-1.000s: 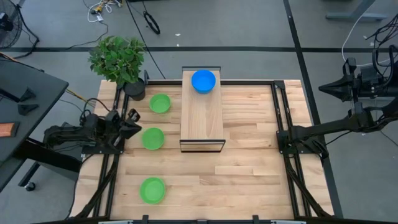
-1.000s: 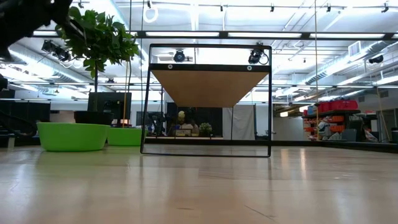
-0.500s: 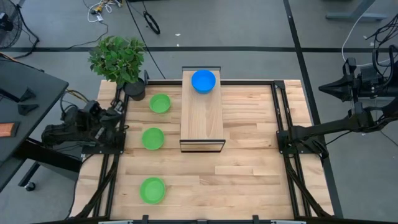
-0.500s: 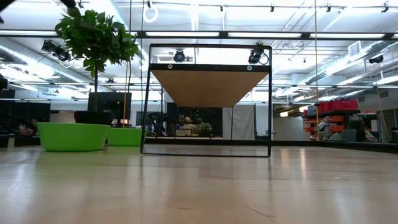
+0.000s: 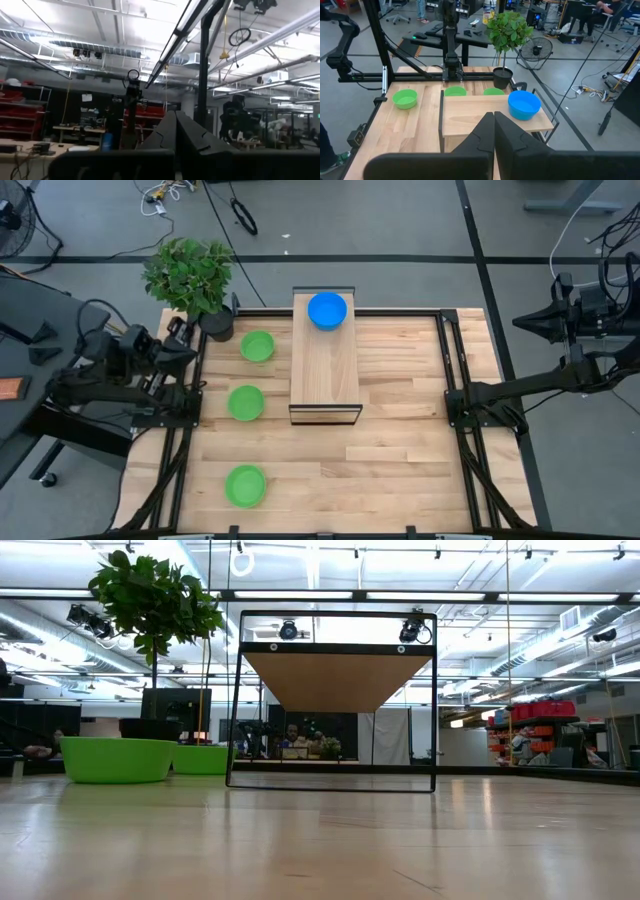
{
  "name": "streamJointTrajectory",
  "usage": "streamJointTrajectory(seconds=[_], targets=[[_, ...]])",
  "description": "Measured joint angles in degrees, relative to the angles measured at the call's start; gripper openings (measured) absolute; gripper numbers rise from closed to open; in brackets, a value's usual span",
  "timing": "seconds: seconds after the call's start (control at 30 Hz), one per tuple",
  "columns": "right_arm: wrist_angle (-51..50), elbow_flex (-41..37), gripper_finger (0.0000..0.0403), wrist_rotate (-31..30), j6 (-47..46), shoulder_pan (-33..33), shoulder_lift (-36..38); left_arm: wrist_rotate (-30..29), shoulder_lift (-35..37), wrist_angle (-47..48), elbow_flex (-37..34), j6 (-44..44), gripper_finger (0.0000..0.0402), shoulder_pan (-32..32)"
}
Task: Pick & Place Mini bowls
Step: Put the top green bowl on the shelf
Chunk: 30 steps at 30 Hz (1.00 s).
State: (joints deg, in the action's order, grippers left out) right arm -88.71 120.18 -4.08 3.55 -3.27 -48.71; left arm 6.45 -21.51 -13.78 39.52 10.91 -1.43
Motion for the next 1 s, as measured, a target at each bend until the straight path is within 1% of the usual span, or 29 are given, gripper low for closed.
streamJointTrajectory(seconds=[0.13,0.2,0.4,0.57,0.7,0.87,1.0], targets=[[0.0,0.0,0.0006,0.0,0.0,0.0,0.0,0.0,-5.0,1.9,5.3,-1.1,0.0001,0.0],[0.0,0.0,0.0006,0.0,0.0,0.0,0.0,0.0,-7.3,4.8,8.8,-1.1,0.0001,0.0],[0.0,0.0,0.0006,0.0,0.0,0.0,0.0,0.0,-14.5,17.7,21.2,-1.7,0.0001,0.0],[0.0,0.0,0.0006,0.0,0.0,0.0,0.0,-0.1,-20.4,29.4,32.1,-5.2,0.0001,0.0],[0.0,0.0,0.0006,0.0,0.0,0.0,0.0,-0.2,-24.8,36.7,39.7,-8.0,0.0001,0.0],[0.0,0.0,0.0006,0.0,0.0,0.0,0.0,-0.6,-29.4,44.3,46.7,-9.1,0.0001,0.0],[0.0,0.0,0.0006,0.0,0.0,0.0,0.0,-0.7,-32.2,49.3,50.5,-9.3,0.0000,-0.2]])
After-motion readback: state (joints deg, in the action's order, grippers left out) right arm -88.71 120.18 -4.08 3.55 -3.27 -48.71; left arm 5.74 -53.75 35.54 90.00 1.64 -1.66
